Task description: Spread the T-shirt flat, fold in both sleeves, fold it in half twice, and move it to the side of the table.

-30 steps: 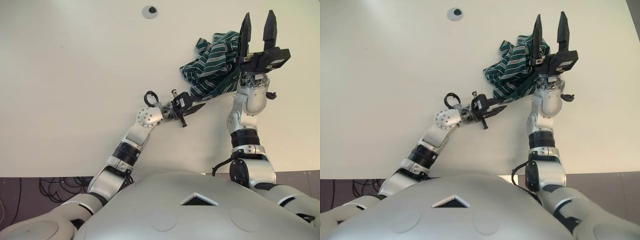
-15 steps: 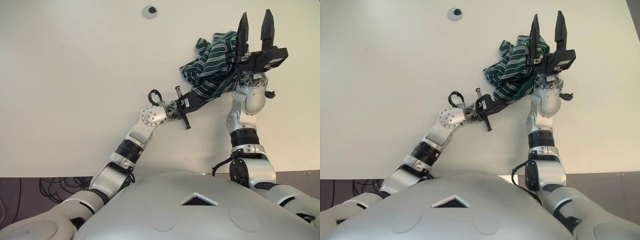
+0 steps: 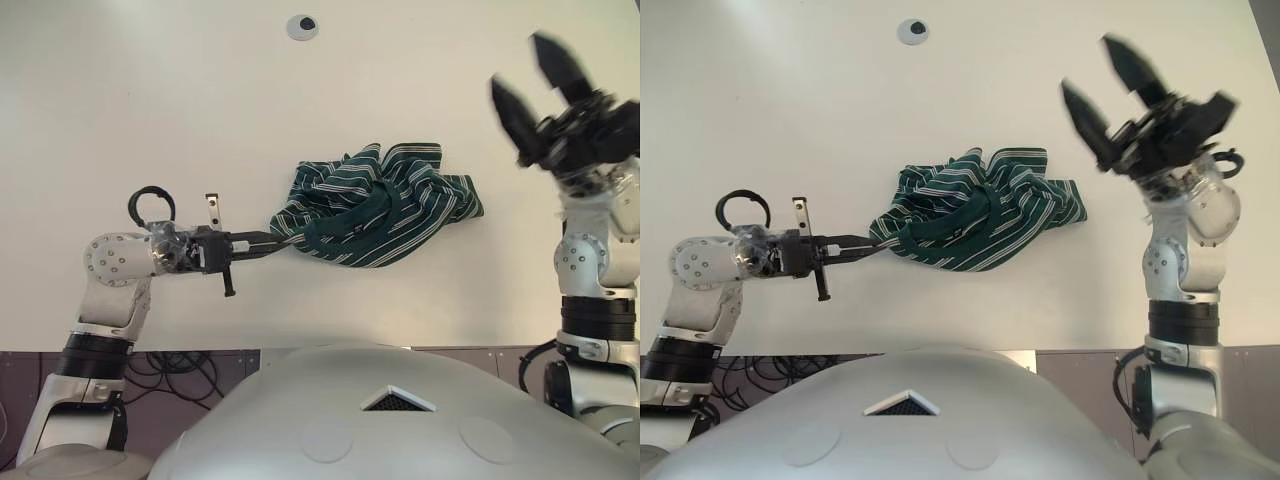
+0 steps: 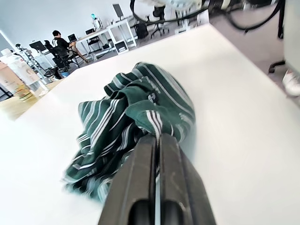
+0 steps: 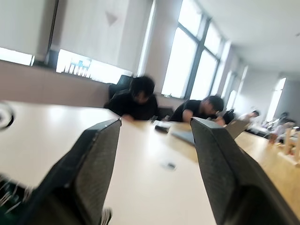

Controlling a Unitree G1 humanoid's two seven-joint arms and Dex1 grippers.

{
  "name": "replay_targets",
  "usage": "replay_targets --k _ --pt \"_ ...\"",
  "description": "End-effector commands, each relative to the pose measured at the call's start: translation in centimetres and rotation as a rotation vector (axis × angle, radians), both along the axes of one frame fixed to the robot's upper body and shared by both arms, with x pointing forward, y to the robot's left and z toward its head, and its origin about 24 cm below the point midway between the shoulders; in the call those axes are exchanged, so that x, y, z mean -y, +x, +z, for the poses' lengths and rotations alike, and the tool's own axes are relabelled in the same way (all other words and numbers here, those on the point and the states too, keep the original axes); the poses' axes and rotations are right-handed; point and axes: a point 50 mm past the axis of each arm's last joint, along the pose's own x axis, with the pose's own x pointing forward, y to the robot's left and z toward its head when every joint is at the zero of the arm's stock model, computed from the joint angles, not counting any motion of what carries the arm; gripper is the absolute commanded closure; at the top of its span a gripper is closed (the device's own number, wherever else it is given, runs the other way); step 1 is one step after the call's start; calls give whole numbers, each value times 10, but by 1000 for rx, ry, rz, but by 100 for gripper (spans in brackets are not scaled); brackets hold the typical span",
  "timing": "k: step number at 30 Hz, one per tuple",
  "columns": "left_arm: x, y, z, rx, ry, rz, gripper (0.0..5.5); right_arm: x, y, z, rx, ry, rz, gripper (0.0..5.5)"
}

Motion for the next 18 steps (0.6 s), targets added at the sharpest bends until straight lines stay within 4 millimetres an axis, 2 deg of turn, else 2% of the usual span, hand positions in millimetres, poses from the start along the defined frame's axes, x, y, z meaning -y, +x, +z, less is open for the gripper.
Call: replay_targets --k 1,4,7,10,15,18 --pt "-23 7 17 365 295 52 546 -5 1 -15 -97 -237 66 278" --pt "-34 8 25 530 405 73 546 -16 1 -39 -191 -367 73 278" --pt "-34 3 22 559 419 86 546 -29 7 -69 -324 -465 19 278" --pt "-30 1 17 583 426 87 546 -24 -2 -84 -410 -621 75 278" --pt "-35 5 15 599 455 117 546 -20 -41 -74 -522 -673 328 278" --pt "-38 6 11 591 467 136 546 -19 -42 -52 -535 -577 378 278"
